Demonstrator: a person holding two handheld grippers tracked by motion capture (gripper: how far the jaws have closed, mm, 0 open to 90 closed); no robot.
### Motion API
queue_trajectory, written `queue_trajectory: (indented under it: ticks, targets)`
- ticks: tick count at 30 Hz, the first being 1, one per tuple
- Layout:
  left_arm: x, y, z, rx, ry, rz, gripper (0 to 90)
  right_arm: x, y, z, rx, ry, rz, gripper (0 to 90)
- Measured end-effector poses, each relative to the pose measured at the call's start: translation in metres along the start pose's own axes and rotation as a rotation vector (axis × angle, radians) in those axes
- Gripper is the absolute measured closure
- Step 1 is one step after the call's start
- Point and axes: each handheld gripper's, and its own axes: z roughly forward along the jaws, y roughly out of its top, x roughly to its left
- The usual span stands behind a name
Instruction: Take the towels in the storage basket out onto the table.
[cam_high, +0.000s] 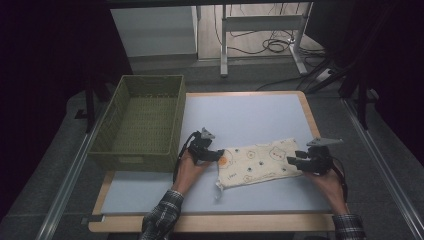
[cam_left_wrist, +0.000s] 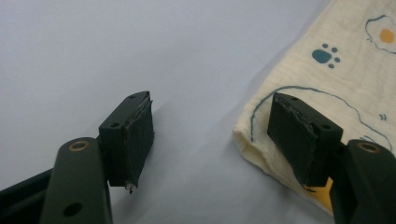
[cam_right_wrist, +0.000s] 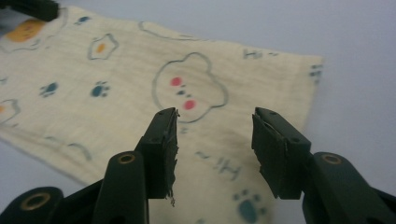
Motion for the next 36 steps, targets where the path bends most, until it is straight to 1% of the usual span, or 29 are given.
queue_trajectory:
  ticks: [2, 4, 6, 7, 11, 15, 20, 29, 36]
  targets:
    - [0.000, 0.000, 0.000, 0.001, -0.001, 0.000, 31.3, 0.008, -0.002, -0.001, 0.001, 0.013, -0.015, 50.6]
    - [0.000, 0.000, 0.000, 0.000, 0.000, -0.001, 31.4, 0.015, -0.004, -0.001, 0.002, 0.029, -0.026, 52.6]
    - [0.000, 0.000, 0.000, 0.000, 0.001, -0.003, 31.7, 0.022, -0.005, -0.001, 0.006, 0.063, -0.025, 56.3]
    - [0.000, 0.000, 0.000, 0.001, 0.002, -0.003, 32.0, 0.027, -0.005, 0.000, 0.007, 0.079, -0.030, 57.9]
    - [0.000, 0.000, 0.000, -0.002, 0.002, -0.004, 32.4, 0.041, -0.006, 0.002, 0.011, 0.114, -0.060, 62.3]
    - [0.001, 0.000, 0.000, -0.002, 0.003, -0.005, 32.6, 0.057, -0.005, 0.008, 0.017, 0.149, -0.086, 64.2]
    - [0.000, 0.000, 0.000, -0.002, 0.006, -0.006, 32.9, 0.079, -0.002, 0.018, 0.041, 0.197, -0.126, 64.5]
    - [0.000, 0.000, 0.000, -0.002, 0.006, -0.006, 32.9, 0.125, 0.009, 0.041, 0.075, 0.290, -0.211, 66.2]
    - [0.001, 0.000, 0.000, -0.003, 0.005, -0.003, 33.0, 0.155, 0.016, 0.059, 0.095, 0.339, -0.262, 66.1]
